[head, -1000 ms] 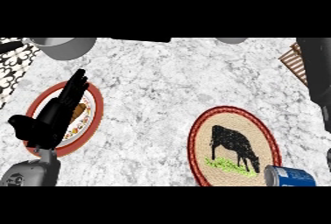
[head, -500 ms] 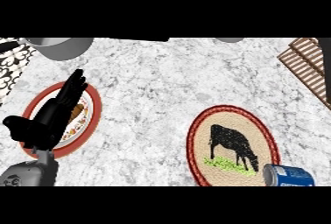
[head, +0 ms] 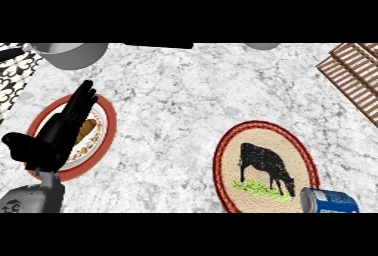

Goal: Pick the eggplant from the placemat and place it in the tiered shelf

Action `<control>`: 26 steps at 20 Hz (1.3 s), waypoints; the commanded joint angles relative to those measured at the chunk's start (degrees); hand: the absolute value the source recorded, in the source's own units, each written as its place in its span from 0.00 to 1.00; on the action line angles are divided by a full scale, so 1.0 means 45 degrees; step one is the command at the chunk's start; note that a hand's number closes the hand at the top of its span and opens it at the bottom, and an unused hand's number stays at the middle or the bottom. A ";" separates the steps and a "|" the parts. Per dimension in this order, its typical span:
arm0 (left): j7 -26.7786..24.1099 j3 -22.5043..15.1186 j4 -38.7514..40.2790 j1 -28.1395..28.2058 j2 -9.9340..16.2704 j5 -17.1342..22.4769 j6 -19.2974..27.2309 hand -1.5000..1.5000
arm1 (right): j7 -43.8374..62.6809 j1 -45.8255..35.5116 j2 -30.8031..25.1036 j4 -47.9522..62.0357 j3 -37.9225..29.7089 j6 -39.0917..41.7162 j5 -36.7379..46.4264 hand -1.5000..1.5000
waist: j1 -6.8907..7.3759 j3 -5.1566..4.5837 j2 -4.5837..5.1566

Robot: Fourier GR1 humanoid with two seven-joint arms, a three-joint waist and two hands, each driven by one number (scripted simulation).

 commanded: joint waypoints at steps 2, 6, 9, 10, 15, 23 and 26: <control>0.0300 -0.0306 -0.0195 -0.0022 -0.0228 0.0062 -0.0071 0.50 | 0.0026 -0.1376 -0.0814 0.1245 0.0608 0.1518 0.1007 1.00 | 0.0186 0.0026 0.0006; 0.0465 -0.0365 -0.0708 0.0387 -0.0260 -0.0174 0.0146 0.50 | -0.1386 -0.1445 -0.0837 0.1580 0.0266 0.0159 0.0459 1.00 | 0.0010 0.0046 -0.0091; 0.0287 -0.0126 -0.0458 0.0135 -0.0120 -0.0086 0.0079 0.50 | -0.1581 -0.1266 -0.0816 0.1658 -0.0297 -0.1001 -0.0127 1.00 | 0.0125 0.0060 0.0031; 0.0410 0.0151 -0.0174 -0.0506 0.0098 0.0054 0.0003 0.50 | -0.2323 -0.1534 -0.1186 0.1902 -0.0497 -0.0555 -0.0383 1.00 | 0.0003 0.0058 0.0039; 0.0665 -0.0007 -0.0513 -0.0167 0.0091 0.0138 -0.0161 0.50 | -0.3359 -0.1939 -0.1243 0.3115 -0.0918 0.1655 -0.0893 1.00 | 0.0129 0.0047 -0.0004; 0.0249 -0.0402 -0.0278 0.0007 -0.0332 -0.0368 0.0154 0.50 | -0.4428 -0.1112 -0.1588 0.3586 -0.1716 0.2586 -0.1836 1.00 | 0.0019 0.0060 0.0027; -0.0053 -0.0001 -0.0459 0.0389 -0.0071 0.0000 -0.0132 0.50 | -0.3846 -0.0381 -0.1707 0.3232 -0.1745 0.1797 -0.1875 1.00 | 0.0060 0.0057 0.0015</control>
